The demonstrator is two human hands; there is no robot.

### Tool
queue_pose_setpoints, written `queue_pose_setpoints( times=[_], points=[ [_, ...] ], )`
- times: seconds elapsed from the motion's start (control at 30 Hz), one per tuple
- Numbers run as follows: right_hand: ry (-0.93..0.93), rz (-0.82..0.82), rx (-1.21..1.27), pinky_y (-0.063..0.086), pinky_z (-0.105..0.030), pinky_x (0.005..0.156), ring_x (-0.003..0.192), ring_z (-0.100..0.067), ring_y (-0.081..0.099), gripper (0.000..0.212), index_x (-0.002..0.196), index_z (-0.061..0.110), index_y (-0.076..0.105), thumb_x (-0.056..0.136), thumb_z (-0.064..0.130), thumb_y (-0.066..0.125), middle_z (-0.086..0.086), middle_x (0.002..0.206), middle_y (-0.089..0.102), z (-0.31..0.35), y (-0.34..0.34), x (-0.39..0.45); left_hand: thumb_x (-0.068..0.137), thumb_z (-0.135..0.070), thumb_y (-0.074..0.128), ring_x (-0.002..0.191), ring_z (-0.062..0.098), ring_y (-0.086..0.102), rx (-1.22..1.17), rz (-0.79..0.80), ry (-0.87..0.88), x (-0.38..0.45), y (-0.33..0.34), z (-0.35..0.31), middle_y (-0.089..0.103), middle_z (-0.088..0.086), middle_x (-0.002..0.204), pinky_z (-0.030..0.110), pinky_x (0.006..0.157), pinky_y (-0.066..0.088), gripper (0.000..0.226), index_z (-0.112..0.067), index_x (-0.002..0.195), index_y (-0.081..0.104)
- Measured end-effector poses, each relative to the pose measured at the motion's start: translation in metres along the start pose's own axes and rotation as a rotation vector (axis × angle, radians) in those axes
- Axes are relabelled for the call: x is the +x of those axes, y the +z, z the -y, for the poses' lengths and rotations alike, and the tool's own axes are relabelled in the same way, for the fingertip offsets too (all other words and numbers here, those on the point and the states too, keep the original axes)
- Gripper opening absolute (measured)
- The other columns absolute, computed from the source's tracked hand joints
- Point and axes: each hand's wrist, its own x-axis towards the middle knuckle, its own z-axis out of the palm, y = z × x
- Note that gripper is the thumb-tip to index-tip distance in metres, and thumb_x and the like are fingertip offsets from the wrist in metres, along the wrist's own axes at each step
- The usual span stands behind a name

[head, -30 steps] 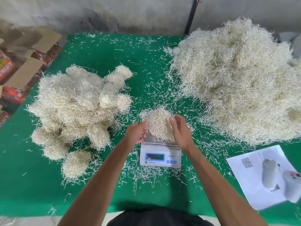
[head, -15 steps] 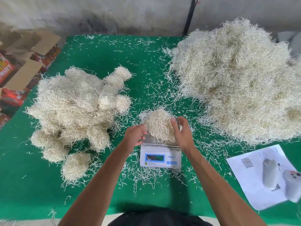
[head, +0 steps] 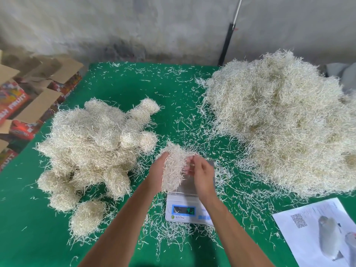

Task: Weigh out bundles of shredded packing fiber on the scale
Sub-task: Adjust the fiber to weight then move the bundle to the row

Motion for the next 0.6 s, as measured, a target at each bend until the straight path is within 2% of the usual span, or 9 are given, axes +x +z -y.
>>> queue_pose_setpoints(
  times=[0.07, 0.13, 0.2, 0.23, 0.27, 0.4, 0.47, 0.53, 0.6],
  points=[
    [-0.023, 0.007, -0.095, 0.048, -0.023, 0.060, 0.068, -0.011, 0.056, 0.047, 0.120, 0.018, 0.064, 0.099, 0.059, 0.055, 0.008, 0.081, 0.064, 0.007, -0.001, 0.010, 0.080, -0.070, 0.060, 0.143, 0.030, 0.035, 0.285, -0.110, 0.013, 0.000, -0.003, -0.003, 0.032, 0.012, 0.159, 0.047, 0.116, 0.025, 0.096, -0.016, 0.154, 0.033],
    [0.015, 0.102, -0.265, 0.044, -0.019, 0.067, 0.069, -0.001, 0.053, 0.055, 0.121, 0.030, 0.061, 0.091, 0.076, 0.055, 0.023, 0.081, 0.056, 0.014, 0.002, 0.019, 0.071, -0.078, 0.067, 0.133, 0.032, 0.049, 0.363, -0.061, 0.020, -0.002, -0.002, -0.008, 0.041, 0.017, 0.151, 0.046, 0.109, 0.036, 0.112, -0.008, 0.152, 0.033],
    [-0.011, 0.144, -0.300, 0.050, -0.027, 0.066, 0.066, -0.016, 0.055, 0.052, 0.099, 0.015, 0.069, 0.095, 0.065, 0.058, 0.010, 0.074, 0.062, 0.019, -0.007, 0.034, 0.058, -0.082, 0.076, 0.105, 0.027, 0.068, 0.269, 0.026, 0.065, -0.007, -0.006, -0.021, 0.058, 0.022, 0.126, 0.047, 0.096, 0.054, 0.115, -0.004, 0.138, 0.050],
    [-0.023, 0.120, -0.280, 0.055, -0.039, 0.067, 0.065, -0.027, 0.056, 0.050, 0.092, 0.007, 0.071, 0.098, 0.056, 0.060, -0.005, 0.074, 0.066, 0.023, -0.016, 0.044, 0.053, -0.081, 0.079, 0.104, 0.026, 0.069, 0.269, 0.014, 0.093, -0.009, -0.011, -0.027, 0.059, 0.022, 0.123, 0.046, 0.093, 0.055, 0.116, -0.005, 0.136, 0.052],
    [-0.018, 0.078, -0.248, 0.056, -0.046, 0.067, 0.063, -0.031, 0.055, 0.049, 0.088, 0.003, 0.071, 0.098, 0.050, 0.062, -0.014, 0.072, 0.065, 0.029, -0.023, 0.052, 0.052, -0.080, 0.080, 0.115, 0.028, 0.062, 0.295, -0.025, 0.114, -0.009, -0.016, -0.033, 0.055, 0.022, 0.133, 0.049, 0.102, 0.048, 0.118, -0.007, 0.140, 0.049],
    [-0.010, 0.027, -0.114, 0.044, -0.034, 0.055, 0.061, -0.025, 0.048, 0.061, 0.097, 0.001, 0.064, 0.097, 0.062, 0.059, -0.003, 0.070, 0.057, 0.036, -0.009, 0.061, 0.044, -0.083, 0.078, 0.127, 0.030, 0.055, 0.199, -0.029, 0.133, -0.001, -0.013, -0.052, 0.049, 0.016, 0.146, 0.049, 0.109, 0.041, 0.122, -0.012, 0.140, 0.051],
    [0.011, 0.128, -0.205, 0.054, -0.038, 0.069, 0.068, -0.027, 0.060, 0.068, 0.105, 0.008, 0.066, 0.091, 0.074, 0.058, -0.005, 0.087, 0.070, 0.039, 0.007, 0.059, 0.060, -0.076, 0.076, 0.126, 0.032, 0.053, 0.214, -0.010, 0.113, -0.002, -0.002, -0.057, 0.050, 0.004, 0.138, 0.050, 0.109, 0.043, 0.107, -0.011, 0.139, 0.049],
    [-0.001, 0.096, -0.261, 0.051, -0.036, 0.058, 0.053, -0.026, 0.052, 0.061, 0.077, 0.011, 0.062, 0.088, 0.071, 0.063, -0.003, 0.064, 0.063, 0.047, -0.001, 0.067, 0.075, -0.062, 0.075, 0.113, 0.028, 0.057, 0.223, -0.087, 0.124, 0.002, -0.004, -0.063, 0.053, 0.003, 0.124, 0.047, 0.106, 0.046, 0.081, -0.008, 0.131, 0.052],
    [0.008, -0.076, -0.205, 0.043, -0.036, 0.054, 0.049, -0.020, 0.042, 0.055, 0.065, 0.013, 0.052, 0.092, 0.060, 0.065, 0.002, 0.052, 0.049, 0.055, -0.021, 0.080, 0.079, -0.048, 0.075, 0.091, 0.016, 0.052, 0.194, -0.209, 0.166, 0.012, -0.015, -0.067, 0.050, -0.001, 0.106, 0.043, 0.102, 0.046, 0.063, -0.009, 0.125, 0.055]
  ],
)
